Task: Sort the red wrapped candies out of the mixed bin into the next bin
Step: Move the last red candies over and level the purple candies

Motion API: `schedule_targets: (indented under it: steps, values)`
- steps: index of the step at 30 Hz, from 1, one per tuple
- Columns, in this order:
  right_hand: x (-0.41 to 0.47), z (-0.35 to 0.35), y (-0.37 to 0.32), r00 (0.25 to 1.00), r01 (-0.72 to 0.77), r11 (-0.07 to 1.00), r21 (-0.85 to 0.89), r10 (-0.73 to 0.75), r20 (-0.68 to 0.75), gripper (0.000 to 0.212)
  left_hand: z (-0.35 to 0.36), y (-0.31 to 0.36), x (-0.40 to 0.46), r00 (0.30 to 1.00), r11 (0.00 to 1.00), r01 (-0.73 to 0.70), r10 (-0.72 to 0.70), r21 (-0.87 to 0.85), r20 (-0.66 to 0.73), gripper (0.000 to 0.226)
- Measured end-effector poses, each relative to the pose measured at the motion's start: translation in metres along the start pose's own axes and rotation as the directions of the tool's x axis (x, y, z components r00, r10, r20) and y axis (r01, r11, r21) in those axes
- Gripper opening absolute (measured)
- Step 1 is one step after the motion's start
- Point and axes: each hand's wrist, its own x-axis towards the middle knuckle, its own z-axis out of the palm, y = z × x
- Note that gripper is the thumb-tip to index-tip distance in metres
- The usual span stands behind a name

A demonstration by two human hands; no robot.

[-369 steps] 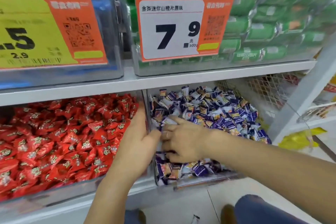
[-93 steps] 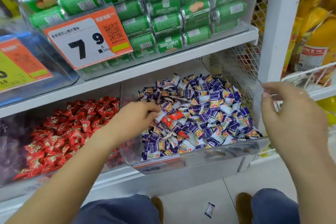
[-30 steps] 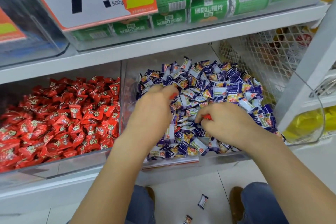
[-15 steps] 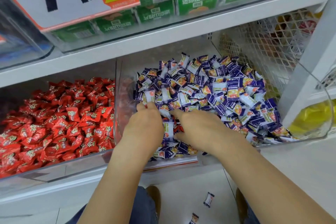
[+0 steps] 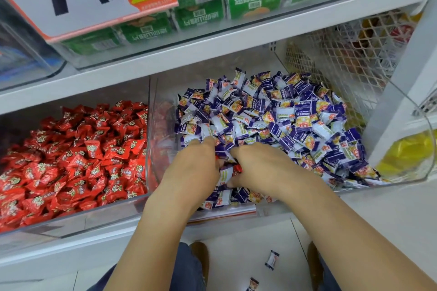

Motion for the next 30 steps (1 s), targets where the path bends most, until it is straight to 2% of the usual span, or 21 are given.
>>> schedule_targets:
  steps: [2,5,10,14,17,21,23,25,27,30]
  values:
    - [-0.002,-0.007,0.004,0.999,-0.005,1.0,0.025,0.006,-0.041,0.032,-0.014,0.0,-0.01,0.992,0.997,-0.037,0.029,-0.061,-0.123,0.017]
    - [-0.01,-0.023,0.017,0.988,-0.04,0.995,0.09,0.053,-0.146,0.028,-0.041,-0.004,-0.027,0.939,0.982,-0.137,0.088,-0.128,-0.333,0.011]
    - [-0.025,-0.037,0.037,0.964,-0.115,0.975,0.189,0.155,-0.216,0.021,-0.062,-0.015,-0.039,0.877,0.967,-0.175,0.067,-0.185,-0.477,0.037]
    - [-0.035,-0.042,0.033,0.952,-0.137,0.973,0.184,0.181,-0.247,0.015,-0.062,-0.037,-0.044,0.861,0.953,-0.17,0.02,-0.249,-0.509,0.043]
    - [-0.042,-0.041,0.003,0.925,-0.031,0.973,0.229,0.115,-0.363,0.005,-0.056,-0.071,-0.044,0.841,0.909,-0.109,-0.131,-0.402,-0.525,0.042]
    - [-0.053,-0.025,-0.058,0.927,0.103,0.918,0.382,0.051,-0.372,0.005,-0.049,-0.131,-0.033,0.836,0.803,0.061,-0.366,-0.593,-0.408,0.046]
    - [-0.049,-0.018,-0.089,0.936,0.161,0.894,0.419,-0.003,-0.353,0.007,-0.05,-0.153,-0.028,0.832,0.73,0.057,-0.412,-0.681,-0.372,0.043]
    - [-0.034,-0.018,-0.121,0.93,0.226,0.899,0.375,-0.086,-0.356,0.006,-0.053,-0.173,-0.023,0.821,0.663,0.005,-0.43,-0.749,-0.376,0.038]
    - [-0.011,-0.02,-0.155,0.923,0.239,0.933,0.268,-0.133,-0.361,0.008,-0.057,-0.189,-0.021,0.81,0.654,0.027,-0.457,-0.756,-0.367,0.038]
    - [0.033,-0.02,-0.184,0.933,0.176,0.972,0.154,-0.115,-0.342,0.037,-0.058,-0.206,-0.026,0.781,0.714,0.084,-0.48,-0.695,-0.399,0.035]
